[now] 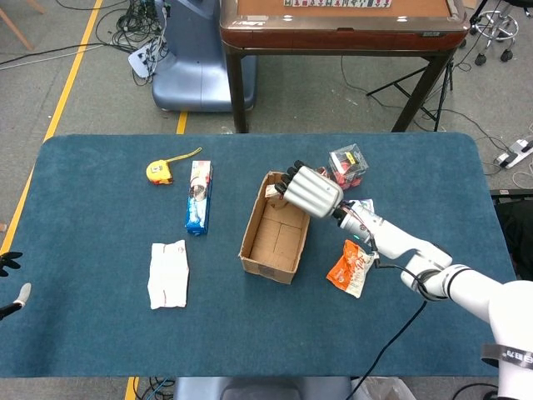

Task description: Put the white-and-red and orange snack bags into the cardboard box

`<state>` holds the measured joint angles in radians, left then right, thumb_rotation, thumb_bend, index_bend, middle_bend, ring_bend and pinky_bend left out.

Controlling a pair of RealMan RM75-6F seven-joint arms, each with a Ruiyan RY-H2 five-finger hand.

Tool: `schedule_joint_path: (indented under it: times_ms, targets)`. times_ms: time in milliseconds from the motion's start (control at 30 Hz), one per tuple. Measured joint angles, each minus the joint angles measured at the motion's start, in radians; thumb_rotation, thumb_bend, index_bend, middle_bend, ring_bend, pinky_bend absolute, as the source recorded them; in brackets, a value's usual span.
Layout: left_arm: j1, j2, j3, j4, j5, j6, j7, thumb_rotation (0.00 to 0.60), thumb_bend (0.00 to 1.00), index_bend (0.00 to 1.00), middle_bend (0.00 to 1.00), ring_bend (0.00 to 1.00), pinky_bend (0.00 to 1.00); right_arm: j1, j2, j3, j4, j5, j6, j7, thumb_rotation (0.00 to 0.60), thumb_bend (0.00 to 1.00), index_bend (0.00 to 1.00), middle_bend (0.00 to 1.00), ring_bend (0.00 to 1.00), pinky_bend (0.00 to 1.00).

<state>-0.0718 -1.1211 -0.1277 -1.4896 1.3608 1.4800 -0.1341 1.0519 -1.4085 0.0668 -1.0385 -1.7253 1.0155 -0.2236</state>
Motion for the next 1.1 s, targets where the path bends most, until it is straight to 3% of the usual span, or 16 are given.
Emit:
schedule_joint_path:
  times_ms: [133, 433, 533, 833, 1100]
  targets:
    - [0.0, 0.002, -0.001, -0.002, -0.001, -0.001, 0.0, 0.6, 0.3, 0.27, 0.41, 0.42, 0.57, 0.009, -0.013, 0.005, 0.009, 0.003, -0.007, -0.005, 0.6, 0.01, 0.51, 0.47, 0.45, 0.55]
    - [-0.003, 0.002, -0.002, -0.001, -0.002, -0.008, 0.002, 0.6, 0.3, 0.27, 0.41, 0.42, 0.57, 0.01, -0.014, 0.011, 0.005, 0.022, -0.019, -0.018, 0.6, 0.0, 0.25, 0.28, 0.32, 0.55]
    - [-0.004, 0.001, -0.001, -0.001, -0.002, -0.01, 0.004, 0.6, 0.3, 0.27, 0.41, 0.42, 0.57, 0.01, -0.017, 0.02, 0.005, 0.035, -0.02, -0.018, 0.6, 0.0, 0.2, 0.22, 0.27, 0.55]
    - [-0.003, -0.002, 0.004, 0.004, 0.004, -0.01, 0.005, 0.6, 0.3, 0.27, 0.41, 0.42, 0.57, -0.011, 0.004, 0.036, -0.047, 0.046, 0.035, -0.003, 0.6, 0.0, 0.19, 0.22, 0.24, 0.53]
    - [-0.003, -0.006, 0.009, 0.004, 0.01, -0.012, 0.012, 0.6, 0.3, 0.27, 0.41, 0.42, 0.57, -0.086, 0.138, 0.033, -0.284, 0.122, 0.028, -0.068, 0.6, 0.0, 0.24, 0.26, 0.24, 0.48]
